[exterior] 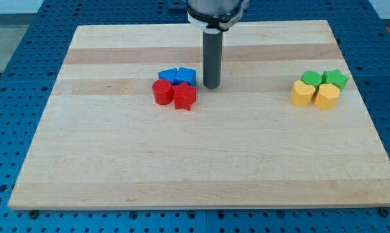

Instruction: Separate both the blue blocks from the red blocks

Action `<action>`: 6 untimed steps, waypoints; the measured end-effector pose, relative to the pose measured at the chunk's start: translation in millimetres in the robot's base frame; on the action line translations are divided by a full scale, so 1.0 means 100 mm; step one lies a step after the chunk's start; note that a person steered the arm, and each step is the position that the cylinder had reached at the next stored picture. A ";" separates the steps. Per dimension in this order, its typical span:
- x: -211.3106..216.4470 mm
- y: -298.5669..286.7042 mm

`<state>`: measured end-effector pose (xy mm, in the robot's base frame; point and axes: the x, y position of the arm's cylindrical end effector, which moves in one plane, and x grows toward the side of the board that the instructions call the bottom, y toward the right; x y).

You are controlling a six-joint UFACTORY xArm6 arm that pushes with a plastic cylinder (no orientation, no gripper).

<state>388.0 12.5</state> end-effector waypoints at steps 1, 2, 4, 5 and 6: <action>0.00 -0.26; -0.04 -0.62; -0.28 -1.31; -0.42 -1.52; -0.42 -1.50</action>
